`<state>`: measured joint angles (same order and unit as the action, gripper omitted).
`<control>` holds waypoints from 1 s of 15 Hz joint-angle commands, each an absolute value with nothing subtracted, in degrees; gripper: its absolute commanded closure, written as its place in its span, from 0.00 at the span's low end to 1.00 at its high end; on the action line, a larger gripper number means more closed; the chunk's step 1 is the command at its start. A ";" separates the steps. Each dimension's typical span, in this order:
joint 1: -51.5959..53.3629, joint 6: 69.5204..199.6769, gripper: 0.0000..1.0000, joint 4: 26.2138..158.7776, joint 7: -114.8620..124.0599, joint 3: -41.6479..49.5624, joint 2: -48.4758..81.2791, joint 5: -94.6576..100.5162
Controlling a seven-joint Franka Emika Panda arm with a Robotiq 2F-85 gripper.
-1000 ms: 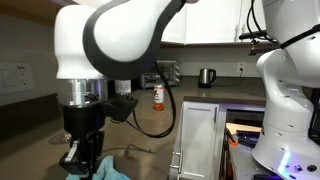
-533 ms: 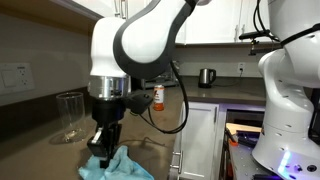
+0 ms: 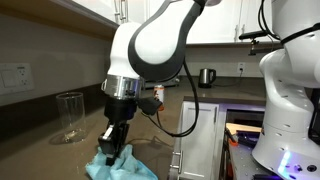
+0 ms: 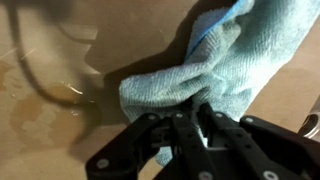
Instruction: Use the towel to wipe the counter
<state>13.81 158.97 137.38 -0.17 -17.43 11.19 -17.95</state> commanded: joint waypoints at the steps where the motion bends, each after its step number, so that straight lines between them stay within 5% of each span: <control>1: 10.70 160.84 0.94 140.60 -8.10 -20.44 11.59 -24.02; 15: 9.42 126.59 0.94 132.95 -0.67 -12.73 8.12 -14.61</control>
<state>8.46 132.87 135.35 -6.33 -14.43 8.31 -19.57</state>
